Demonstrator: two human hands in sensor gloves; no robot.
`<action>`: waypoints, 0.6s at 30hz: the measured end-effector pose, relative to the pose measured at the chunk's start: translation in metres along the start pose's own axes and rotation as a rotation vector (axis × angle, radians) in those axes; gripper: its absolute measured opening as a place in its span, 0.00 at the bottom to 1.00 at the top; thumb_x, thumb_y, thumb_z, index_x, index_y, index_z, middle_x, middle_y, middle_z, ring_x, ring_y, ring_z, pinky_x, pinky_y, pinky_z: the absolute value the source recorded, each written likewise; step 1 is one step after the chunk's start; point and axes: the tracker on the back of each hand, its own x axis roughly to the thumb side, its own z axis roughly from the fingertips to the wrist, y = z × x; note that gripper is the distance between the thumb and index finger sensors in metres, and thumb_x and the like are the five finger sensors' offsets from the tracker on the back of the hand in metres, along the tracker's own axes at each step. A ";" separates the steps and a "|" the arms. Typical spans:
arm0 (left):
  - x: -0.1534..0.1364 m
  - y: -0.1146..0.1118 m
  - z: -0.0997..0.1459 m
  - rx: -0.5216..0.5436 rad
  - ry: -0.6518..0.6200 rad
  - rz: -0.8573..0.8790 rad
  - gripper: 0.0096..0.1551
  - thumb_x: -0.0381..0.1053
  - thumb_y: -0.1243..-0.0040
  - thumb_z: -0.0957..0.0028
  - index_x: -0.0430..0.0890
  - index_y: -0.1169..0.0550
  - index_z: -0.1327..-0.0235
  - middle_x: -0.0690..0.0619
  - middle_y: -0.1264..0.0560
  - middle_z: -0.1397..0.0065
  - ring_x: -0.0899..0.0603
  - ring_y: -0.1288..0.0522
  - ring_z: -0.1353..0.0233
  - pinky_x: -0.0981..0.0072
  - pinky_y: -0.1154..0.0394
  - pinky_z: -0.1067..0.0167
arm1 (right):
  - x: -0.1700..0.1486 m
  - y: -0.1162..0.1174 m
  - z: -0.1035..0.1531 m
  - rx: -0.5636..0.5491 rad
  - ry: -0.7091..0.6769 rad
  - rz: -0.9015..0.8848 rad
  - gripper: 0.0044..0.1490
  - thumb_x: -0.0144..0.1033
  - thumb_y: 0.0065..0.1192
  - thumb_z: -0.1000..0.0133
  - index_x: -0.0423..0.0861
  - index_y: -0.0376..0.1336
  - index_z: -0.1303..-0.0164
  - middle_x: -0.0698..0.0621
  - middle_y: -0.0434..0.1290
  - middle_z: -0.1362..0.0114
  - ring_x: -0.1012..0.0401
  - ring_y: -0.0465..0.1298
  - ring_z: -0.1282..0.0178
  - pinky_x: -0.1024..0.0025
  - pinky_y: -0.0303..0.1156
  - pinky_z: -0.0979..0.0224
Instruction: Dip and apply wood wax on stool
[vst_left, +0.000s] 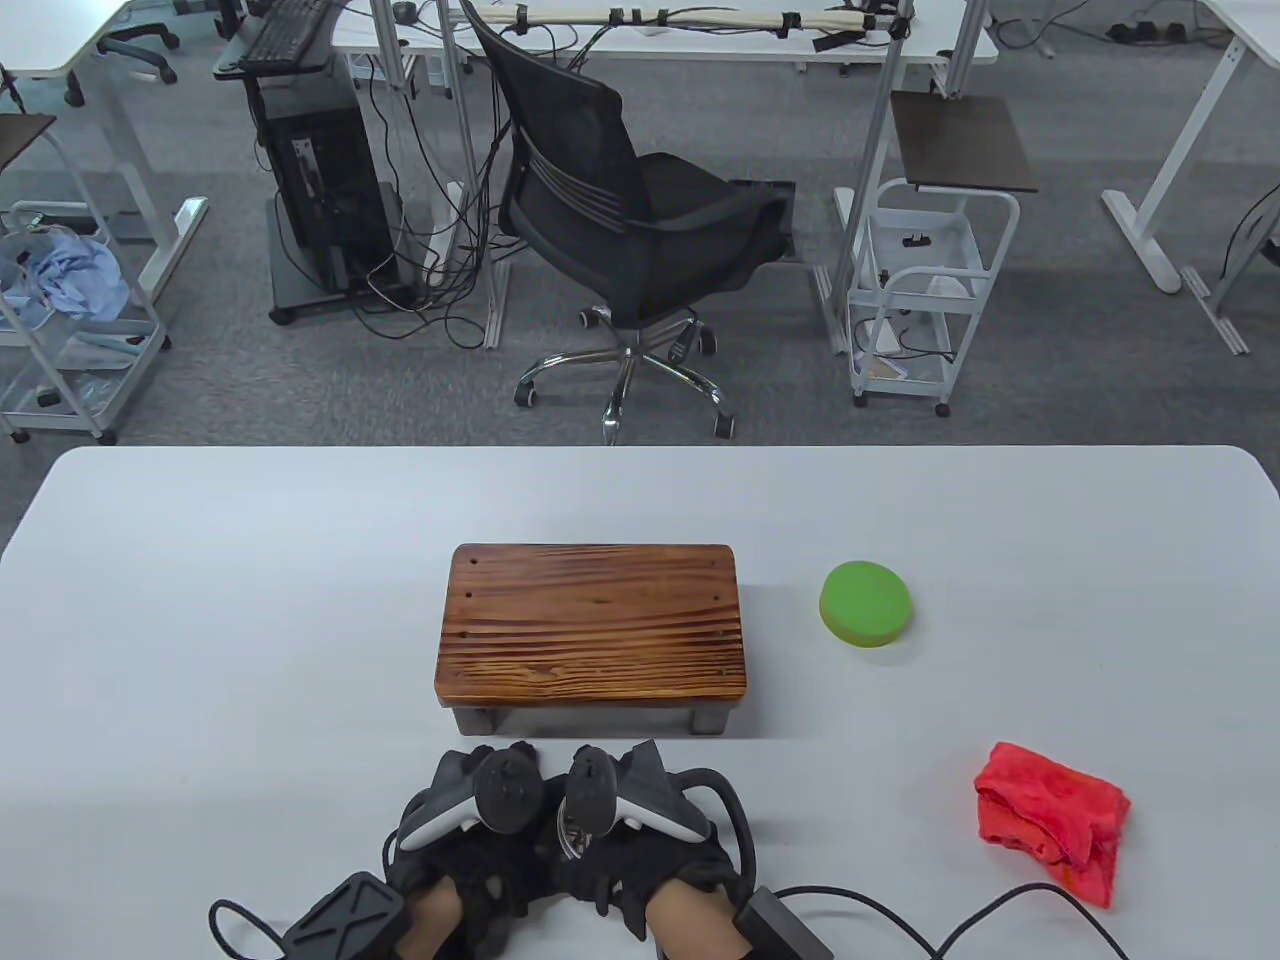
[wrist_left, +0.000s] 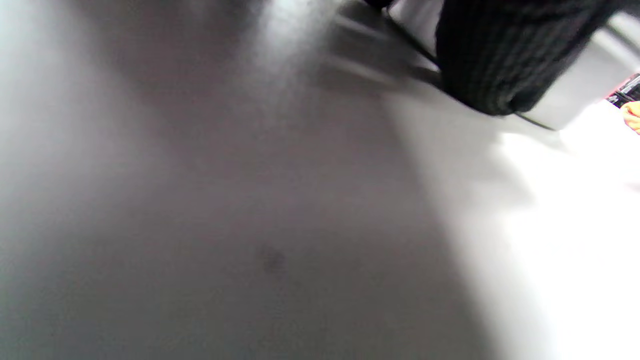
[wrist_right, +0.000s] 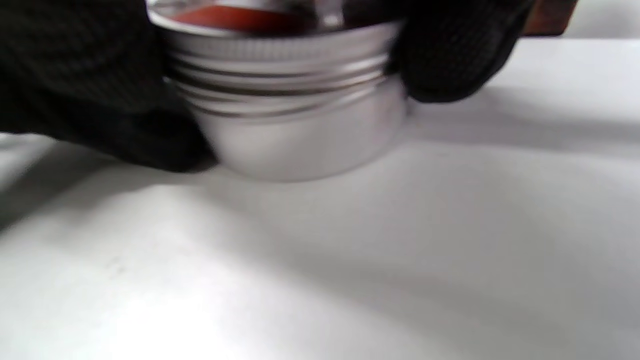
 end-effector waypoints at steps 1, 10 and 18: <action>0.000 0.000 0.000 0.000 0.000 0.001 0.44 0.68 0.39 0.42 0.64 0.51 0.24 0.37 0.72 0.17 0.21 0.76 0.26 0.14 0.69 0.40 | -0.002 -0.001 -0.001 0.009 -0.025 -0.013 0.64 0.68 0.71 0.49 0.52 0.39 0.17 0.44 0.44 0.17 0.30 0.64 0.27 0.52 0.76 0.32; 0.000 0.000 0.000 -0.004 0.001 -0.005 0.43 0.69 0.41 0.41 0.64 0.52 0.24 0.36 0.73 0.17 0.21 0.76 0.26 0.14 0.69 0.40 | -0.007 -0.001 0.007 -0.020 0.063 -0.038 0.68 0.78 0.64 0.47 0.50 0.34 0.17 0.38 0.42 0.15 0.34 0.64 0.24 0.54 0.78 0.32; 0.001 0.000 0.000 -0.005 0.000 -0.009 0.44 0.69 0.40 0.41 0.63 0.52 0.24 0.36 0.73 0.17 0.21 0.76 0.26 0.14 0.69 0.40 | 0.002 0.001 0.000 -0.048 0.109 -0.002 0.63 0.75 0.60 0.45 0.47 0.40 0.17 0.38 0.49 0.20 0.33 0.69 0.33 0.58 0.79 0.39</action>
